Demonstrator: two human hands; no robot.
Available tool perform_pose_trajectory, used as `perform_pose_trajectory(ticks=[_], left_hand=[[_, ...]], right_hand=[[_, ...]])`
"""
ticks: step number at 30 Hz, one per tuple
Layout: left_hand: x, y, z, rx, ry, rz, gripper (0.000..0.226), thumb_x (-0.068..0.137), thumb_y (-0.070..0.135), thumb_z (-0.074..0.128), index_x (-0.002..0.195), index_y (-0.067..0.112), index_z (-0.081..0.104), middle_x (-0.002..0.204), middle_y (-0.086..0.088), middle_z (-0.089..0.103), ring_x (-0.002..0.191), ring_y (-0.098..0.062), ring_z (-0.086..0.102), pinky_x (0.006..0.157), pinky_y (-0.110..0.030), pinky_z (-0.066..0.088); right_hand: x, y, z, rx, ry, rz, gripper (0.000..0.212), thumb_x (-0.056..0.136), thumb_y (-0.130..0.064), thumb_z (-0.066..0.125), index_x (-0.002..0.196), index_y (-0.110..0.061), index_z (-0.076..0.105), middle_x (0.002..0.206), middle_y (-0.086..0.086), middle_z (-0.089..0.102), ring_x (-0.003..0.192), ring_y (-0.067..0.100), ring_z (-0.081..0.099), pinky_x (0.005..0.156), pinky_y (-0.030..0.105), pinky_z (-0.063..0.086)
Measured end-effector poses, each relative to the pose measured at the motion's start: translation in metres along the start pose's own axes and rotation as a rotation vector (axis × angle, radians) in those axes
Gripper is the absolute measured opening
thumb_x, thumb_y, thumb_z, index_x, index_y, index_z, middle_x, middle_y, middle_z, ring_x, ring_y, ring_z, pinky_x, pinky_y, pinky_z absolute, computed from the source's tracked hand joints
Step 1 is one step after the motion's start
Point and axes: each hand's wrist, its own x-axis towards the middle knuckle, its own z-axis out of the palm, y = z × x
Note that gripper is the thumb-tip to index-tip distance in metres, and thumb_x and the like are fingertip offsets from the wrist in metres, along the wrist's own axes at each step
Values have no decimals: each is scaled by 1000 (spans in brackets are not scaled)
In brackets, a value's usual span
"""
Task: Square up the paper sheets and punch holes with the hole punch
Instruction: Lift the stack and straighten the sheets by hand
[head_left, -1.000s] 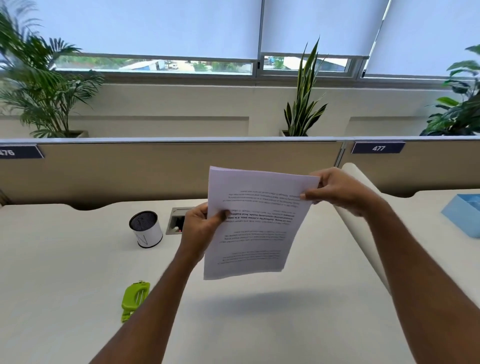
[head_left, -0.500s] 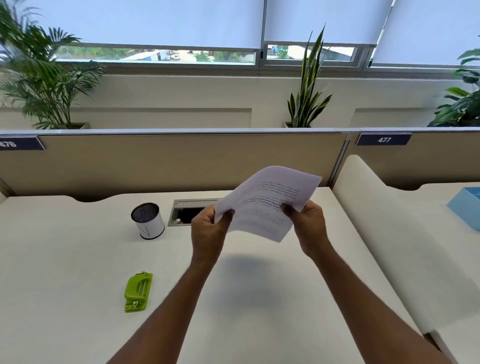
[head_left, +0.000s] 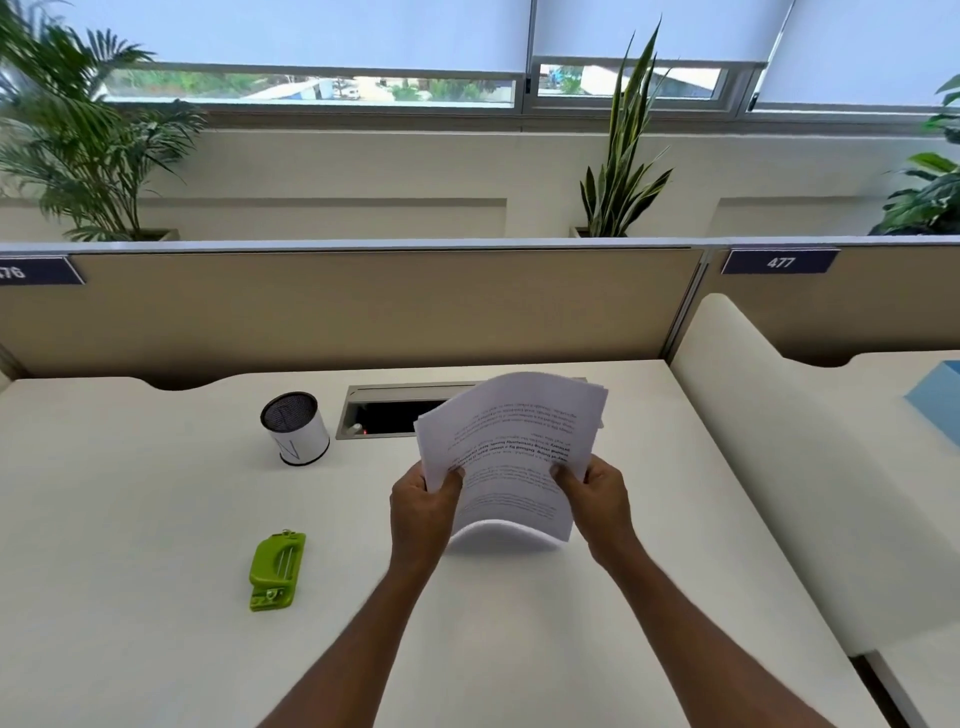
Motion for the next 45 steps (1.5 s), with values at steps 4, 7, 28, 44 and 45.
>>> perform_pose_trajectory(ticks=[4, 7, 28, 44, 45], left_hand=[[-3, -9, 2, -12, -2, -65, 21, 88, 27, 67, 103, 12, 69, 92, -2, 72, 82, -22, 70, 58, -22, 56], [-3, -7, 0, -39, -37, -79, 19, 87, 29, 67, 102, 18, 68, 91, 1, 73, 83, -24, 70, 58, -21, 57], [67, 126, -80, 312, -333, 397, 19, 79, 13, 74, 83, 31, 69, 81, 8, 74, 74, -8, 69, 67, -19, 57], [64, 95, -74, 200, -189, 245, 31, 68, 44, 69, 68, 14, 67, 57, 5, 66, 49, -6, 53, 47, -20, 39], [63, 90, -74, 159, -177, 212, 30, 67, 45, 70, 69, 15, 68, 60, 5, 68, 52, -9, 56, 49, -24, 42]], right_hand=[[-1, 14, -1, -71, -20, 50, 10, 91, -16, 65, 98, -14, 73, 94, 5, 76, 89, 26, 71, 65, 31, 58], [1, 16, -4, -153, -19, 37, 12, 91, -16, 64, 96, -9, 72, 91, 7, 75, 86, 28, 70, 62, 34, 57], [42, -78, -42, -630, -318, -192, 17, 93, -34, 55, 84, -30, 70, 79, -18, 66, 71, 0, 64, 49, 9, 45], [59, -79, -104, -613, -422, -33, 6, 79, -13, 71, 78, -7, 73, 78, 14, 72, 69, 16, 59, 64, 32, 45], [58, -76, -106, -469, -393, -42, 8, 80, -10, 72, 80, -2, 72, 77, 16, 71, 71, 16, 59, 65, 32, 43]])
